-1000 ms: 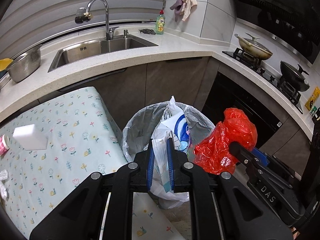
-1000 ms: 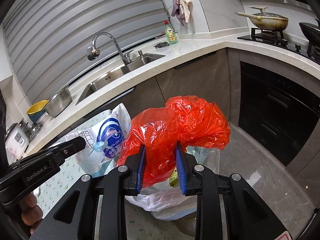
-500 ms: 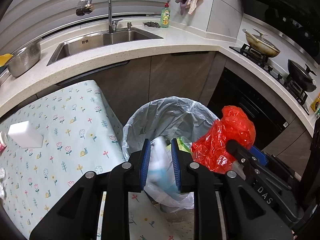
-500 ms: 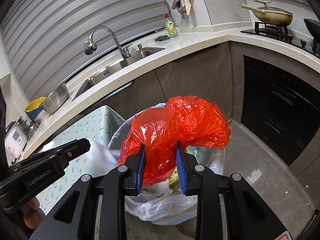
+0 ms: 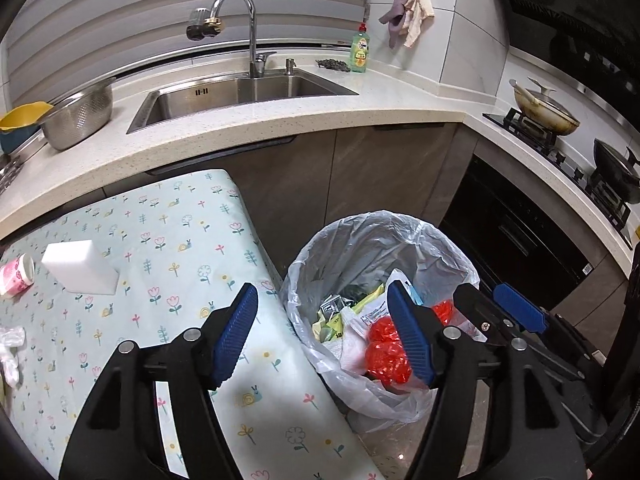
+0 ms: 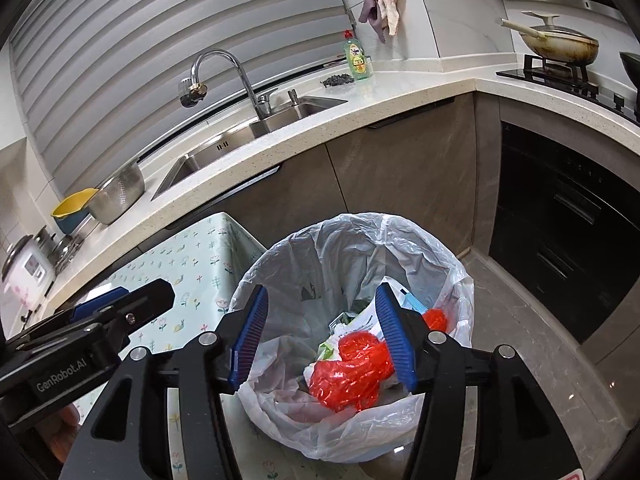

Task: Collect trash
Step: 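Carry the red bag and blue-white packet over the bin and release both, then move both tools back over the table toward the snack bag and clear bag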

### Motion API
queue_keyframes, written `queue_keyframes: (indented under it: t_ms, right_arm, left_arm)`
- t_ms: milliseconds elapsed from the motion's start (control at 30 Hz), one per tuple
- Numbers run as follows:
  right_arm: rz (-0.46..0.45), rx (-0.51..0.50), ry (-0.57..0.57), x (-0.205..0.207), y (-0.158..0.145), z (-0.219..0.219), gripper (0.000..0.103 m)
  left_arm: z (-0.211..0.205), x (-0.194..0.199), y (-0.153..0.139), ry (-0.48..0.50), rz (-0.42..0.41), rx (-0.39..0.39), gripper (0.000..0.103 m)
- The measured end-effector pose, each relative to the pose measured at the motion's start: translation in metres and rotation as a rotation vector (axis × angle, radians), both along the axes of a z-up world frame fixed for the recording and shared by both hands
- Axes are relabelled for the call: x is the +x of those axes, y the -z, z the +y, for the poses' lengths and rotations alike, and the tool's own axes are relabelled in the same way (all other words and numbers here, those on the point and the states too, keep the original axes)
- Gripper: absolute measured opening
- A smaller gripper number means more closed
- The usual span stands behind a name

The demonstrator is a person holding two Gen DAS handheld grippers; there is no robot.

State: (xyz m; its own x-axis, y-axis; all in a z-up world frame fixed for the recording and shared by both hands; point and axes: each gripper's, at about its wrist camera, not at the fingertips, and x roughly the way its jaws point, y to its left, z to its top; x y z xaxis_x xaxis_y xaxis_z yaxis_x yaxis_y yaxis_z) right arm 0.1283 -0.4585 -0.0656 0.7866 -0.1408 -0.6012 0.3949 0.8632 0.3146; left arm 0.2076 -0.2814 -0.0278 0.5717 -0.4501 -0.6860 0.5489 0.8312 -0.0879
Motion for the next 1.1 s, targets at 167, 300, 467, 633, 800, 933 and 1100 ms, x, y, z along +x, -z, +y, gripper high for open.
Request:
queue_keyframes:
  t_ms: [167, 300, 467, 633, 800, 933, 1100]
  right_arm:
    - [-0.005, -0.008, 0.011, -0.004, -0.006, 0.007, 0.059]
    - [-0.010, -0.020, 0.004, -0.007, -0.014, 0.015, 0.059]
    - [-0.028, -0.036, -0.012, -0.013, -0.029, 0.033, 0.064]
    - [-0.039, -0.048, -0.044, -0.013, -0.041, 0.058, 0.065]
    - [-0.048, -0.064, -0.092, -0.010, -0.051, 0.090, 0.065]
    - [-0.053, -0.069, -0.131, -0.005, -0.056, 0.118, 0.067]
    - [-0.049, -0.083, -0.189, 0.003, -0.059, 0.158, 0.068]
  left_arm:
    - [0.014, -0.002, -0.008, -0.021, -0.010, -0.015, 0.064]
    - [0.030, -0.004, -0.015, -0.043, -0.015, -0.029, 0.064]
    - [0.059, -0.008, -0.024, -0.087, -0.023, -0.047, 0.064]
    - [0.093, -0.012, -0.031, -0.145, -0.043, -0.062, 0.074]
    - [0.138, -0.015, -0.034, -0.210, -0.070, -0.058, 0.074]
    - [0.176, -0.013, -0.035, -0.270, -0.067, -0.058, 0.074]
    - [0.224, -0.012, -0.034, -0.339, -0.062, -0.060, 0.075]
